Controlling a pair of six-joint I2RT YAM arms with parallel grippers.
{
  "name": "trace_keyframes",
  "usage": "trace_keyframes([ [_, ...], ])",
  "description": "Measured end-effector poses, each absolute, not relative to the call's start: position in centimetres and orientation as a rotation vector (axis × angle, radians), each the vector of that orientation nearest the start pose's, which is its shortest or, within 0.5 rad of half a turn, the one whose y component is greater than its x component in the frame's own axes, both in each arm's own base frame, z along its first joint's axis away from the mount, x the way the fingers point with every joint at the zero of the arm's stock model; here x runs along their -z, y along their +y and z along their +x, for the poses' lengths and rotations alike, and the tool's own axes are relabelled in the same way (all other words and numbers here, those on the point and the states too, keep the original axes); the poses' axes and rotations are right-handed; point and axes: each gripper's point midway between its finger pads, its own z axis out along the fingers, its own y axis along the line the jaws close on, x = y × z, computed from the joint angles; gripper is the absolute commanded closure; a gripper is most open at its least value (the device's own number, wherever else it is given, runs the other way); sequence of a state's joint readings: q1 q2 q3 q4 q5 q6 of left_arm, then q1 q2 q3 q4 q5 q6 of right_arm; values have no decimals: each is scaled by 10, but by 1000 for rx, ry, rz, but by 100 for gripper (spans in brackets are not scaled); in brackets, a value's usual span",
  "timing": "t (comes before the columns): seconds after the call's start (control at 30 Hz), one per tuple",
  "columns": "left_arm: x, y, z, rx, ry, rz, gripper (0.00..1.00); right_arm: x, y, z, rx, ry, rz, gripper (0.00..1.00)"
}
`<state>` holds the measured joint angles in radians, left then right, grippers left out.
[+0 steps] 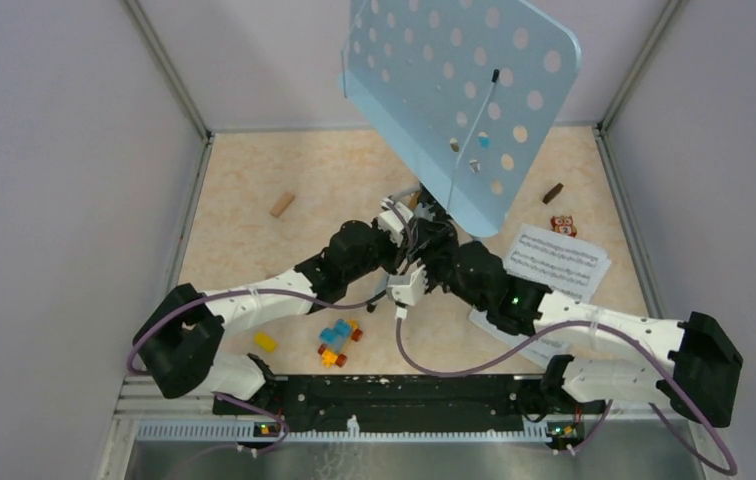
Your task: Pack up the instrument practice props
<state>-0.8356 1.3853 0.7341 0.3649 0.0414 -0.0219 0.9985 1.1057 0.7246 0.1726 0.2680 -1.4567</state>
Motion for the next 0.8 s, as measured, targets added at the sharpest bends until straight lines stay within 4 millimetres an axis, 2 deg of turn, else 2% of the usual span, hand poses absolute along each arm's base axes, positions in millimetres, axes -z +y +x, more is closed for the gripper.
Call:
trace_keyframes([
  [0.03, -162, -326, 283, 632, 1734, 784, 100, -246, 273, 270, 529, 797, -1661, 26],
  [0.1, -163, -329, 283, 636, 1727, 786, 100, -215, 274, 254, 429, 844, -1716, 21],
  [0.17, -163, -330, 283, 636, 1725, 789, 100, -204, 271, 240, 298, 924, -1659, 17],
  [0.2, -163, -330, 283, 635, 1725, 789, 100, -208, 268, 235, 229, 962, -1584, 16],
  [0.3, -163, -329, 283, 630, 1725, 788, 100, -238, 258, 215, -28, 1024, -1245, 17],
  [0.37, -163, -329, 283, 627, 1725, 787, 100, -244, 252, 205, -196, 1060, -1054, 17],
  [0.43, -163, -329, 283, 627, 1725, 786, 100, -242, 247, 199, -336, 1108, -895, 18],
  [0.5, -162, -329, 283, 626, 1726, 786, 100, -235, 242, 197, -462, 1181, -734, 24],
  [0.6, -162, -330, 283, 626, 1726, 786, 100, -229, 230, 206, -610, 1323, -435, 33],
  [0.8, -163, -330, 284, 625, 1726, 786, 100, -248, 205, 243, -859, 1527, 281, 46],
])
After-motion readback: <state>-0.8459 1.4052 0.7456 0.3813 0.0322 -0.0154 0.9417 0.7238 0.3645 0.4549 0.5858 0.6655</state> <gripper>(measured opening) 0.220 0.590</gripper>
